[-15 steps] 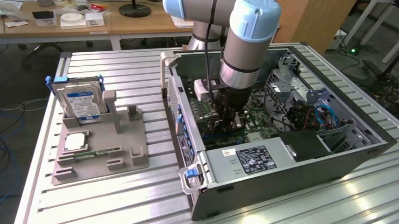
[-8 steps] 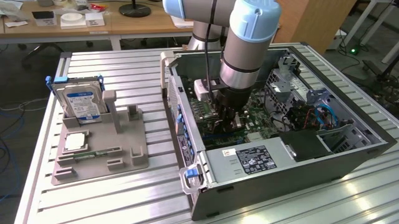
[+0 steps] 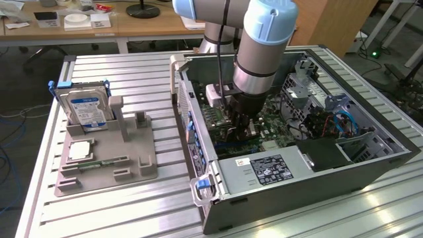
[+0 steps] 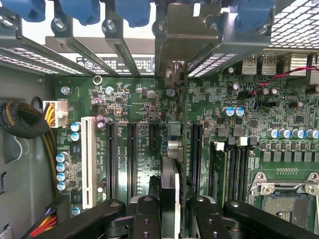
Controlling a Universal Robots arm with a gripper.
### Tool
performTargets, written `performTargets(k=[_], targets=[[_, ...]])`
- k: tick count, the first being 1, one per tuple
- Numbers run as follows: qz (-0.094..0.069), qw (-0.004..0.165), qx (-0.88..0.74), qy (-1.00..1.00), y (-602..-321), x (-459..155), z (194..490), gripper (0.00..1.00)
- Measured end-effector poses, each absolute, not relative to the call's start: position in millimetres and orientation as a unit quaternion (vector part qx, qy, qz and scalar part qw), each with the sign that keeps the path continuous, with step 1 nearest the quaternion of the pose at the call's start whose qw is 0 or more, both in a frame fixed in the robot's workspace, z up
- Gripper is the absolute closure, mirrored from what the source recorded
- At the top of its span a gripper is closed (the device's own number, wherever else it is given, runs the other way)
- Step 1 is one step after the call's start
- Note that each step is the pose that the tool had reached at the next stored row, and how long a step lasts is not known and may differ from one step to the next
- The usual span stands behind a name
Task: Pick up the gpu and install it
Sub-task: 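Insert the gpu into the slot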
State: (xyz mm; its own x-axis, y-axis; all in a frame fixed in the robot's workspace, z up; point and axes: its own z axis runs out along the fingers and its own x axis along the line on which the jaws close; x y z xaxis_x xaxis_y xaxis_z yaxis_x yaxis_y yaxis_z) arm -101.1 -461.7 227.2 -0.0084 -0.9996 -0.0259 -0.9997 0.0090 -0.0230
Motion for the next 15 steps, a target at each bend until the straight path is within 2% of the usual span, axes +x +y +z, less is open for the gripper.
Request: performTargets(k=[15], targets=[[0.002, 0.018, -0.704, 0.710, -461.5, -101.1, 227.1, 0.73]])
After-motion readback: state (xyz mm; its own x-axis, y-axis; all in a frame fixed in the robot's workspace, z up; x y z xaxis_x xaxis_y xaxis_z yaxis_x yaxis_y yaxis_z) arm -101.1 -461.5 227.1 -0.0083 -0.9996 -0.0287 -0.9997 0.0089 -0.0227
